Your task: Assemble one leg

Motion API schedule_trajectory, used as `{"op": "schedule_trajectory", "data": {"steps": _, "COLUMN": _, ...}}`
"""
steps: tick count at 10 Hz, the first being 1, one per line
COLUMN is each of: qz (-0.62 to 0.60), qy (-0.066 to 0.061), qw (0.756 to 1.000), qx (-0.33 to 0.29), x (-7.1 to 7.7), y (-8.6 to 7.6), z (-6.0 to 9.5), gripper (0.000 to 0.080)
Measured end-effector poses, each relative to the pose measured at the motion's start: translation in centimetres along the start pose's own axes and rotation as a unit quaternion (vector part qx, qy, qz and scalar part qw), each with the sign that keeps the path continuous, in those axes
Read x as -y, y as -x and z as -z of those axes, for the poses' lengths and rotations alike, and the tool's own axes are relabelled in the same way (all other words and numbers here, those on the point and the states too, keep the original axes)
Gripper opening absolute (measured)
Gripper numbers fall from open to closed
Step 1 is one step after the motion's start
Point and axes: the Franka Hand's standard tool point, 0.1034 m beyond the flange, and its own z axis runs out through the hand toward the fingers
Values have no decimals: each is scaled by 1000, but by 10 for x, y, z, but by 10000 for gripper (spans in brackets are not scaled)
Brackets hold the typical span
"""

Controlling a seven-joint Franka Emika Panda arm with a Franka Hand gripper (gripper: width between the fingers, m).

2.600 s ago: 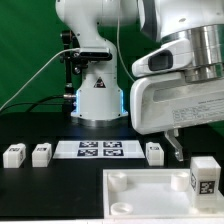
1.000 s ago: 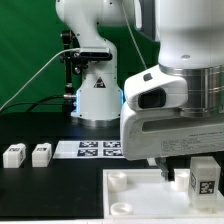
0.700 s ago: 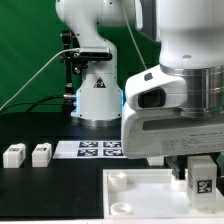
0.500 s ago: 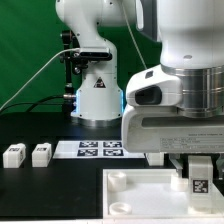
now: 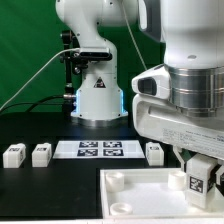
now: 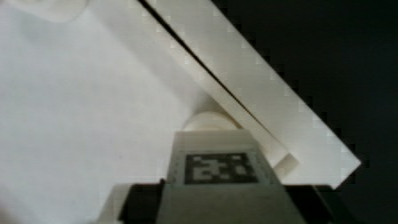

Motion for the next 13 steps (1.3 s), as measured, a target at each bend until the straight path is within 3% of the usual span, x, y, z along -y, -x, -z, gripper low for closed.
{"op": "schedule_trajectory", "data": {"steps": 3, "qz": -185, "qy": -19, "qw": 982, "qx": -8, "x": 6, "y": -2, "z": -1, "gripper": 291}}
{"op": "schedule_trajectory", "data": {"steps": 5, "qz": -351, "qy": -55, "qw": 935, "qx": -18, "x": 11, "y": 3, "z": -3, "gripper": 291}}
{"op": "schedule_trajectory", "data": {"steps": 6, "qz": -391, "qy": -65, "qw": 918, "qx": -21, "x": 12, "y": 6, "z": -4, "gripper": 291}}
{"op": "schedule_trajectory", "data": {"steps": 7, "qz": -419, "qy": -67, "qw": 905, "qx": -17, "x": 12, "y": 5, "z": -4, "gripper": 368}}
{"op": "schedule_trajectory", "data": {"steps": 8, "qz": -416, "qy": -66, "qw": 907, "qx": -17, "x": 13, "y": 6, "z": -4, "gripper": 368}}
{"op": "schedule_trajectory", "data": {"steps": 10, "qz": -373, "qy": -65, "qw": 925, "qx": -20, "x": 13, "y": 7, "z": -5, "gripper": 618}}
{"op": "schedule_trajectory", "data": {"steps": 13, "qz": -178, "qy": -51, "qw": 982, "qx": -31, "x": 4, "y": 2, "z": -2, "gripper": 648}}
